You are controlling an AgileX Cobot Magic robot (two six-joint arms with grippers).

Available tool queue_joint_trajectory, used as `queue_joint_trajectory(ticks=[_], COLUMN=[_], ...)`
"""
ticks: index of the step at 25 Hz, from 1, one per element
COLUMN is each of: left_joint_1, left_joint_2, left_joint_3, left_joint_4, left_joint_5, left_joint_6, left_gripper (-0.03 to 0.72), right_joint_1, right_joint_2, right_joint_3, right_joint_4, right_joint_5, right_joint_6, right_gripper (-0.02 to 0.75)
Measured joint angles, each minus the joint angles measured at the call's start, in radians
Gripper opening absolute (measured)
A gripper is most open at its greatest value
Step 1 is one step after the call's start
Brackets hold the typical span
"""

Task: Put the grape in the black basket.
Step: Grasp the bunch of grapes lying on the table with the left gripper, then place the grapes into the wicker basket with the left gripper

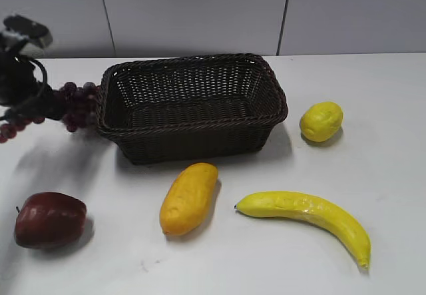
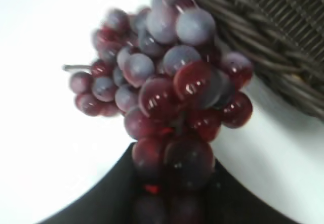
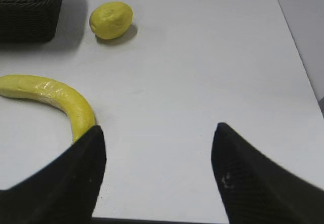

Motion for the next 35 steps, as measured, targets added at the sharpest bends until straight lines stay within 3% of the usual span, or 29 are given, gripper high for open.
queue_joint_trajectory(ticks=[8, 14, 18, 24, 35], left_joint_1=[-0.013, -0.145, -0.263, -0.372, -0.400], left_joint_2=[-0.226, -0.243, -0.231, -0.107, 0.200], left_joint_3=[-0.176, -0.341, -0.350, -0.353, -0.353], left_joint_4=[-0.032, -0.074, -0.086, -0.144, -0.180], left_joint_5=[-0.004, -0.044, -0.165, -0.196, -0.136], left_joint_6=[0.000, 0.000, 0.001, 0.001, 0.001], left_gripper=[0.259, 0.255, 0.255, 0.252, 0.252], right_joint_1=[0.000, 0.000, 0.000, 0.000, 0.000], right_joint_2=[0.000, 0.000, 0.000, 0.000, 0.000], right_joint_3=[0.000, 0.000, 0.000, 0.000, 0.000], right_joint_4=[0.000, 0.000, 0.000, 0.000, 0.000], right_joint_5=[0.000, 0.000, 0.000, 0.000, 0.000], right_joint_6=[0.000, 0.000, 0.000, 0.000, 0.000], right_gripper=[0.500, 0.500, 0.500, 0.500, 0.500])
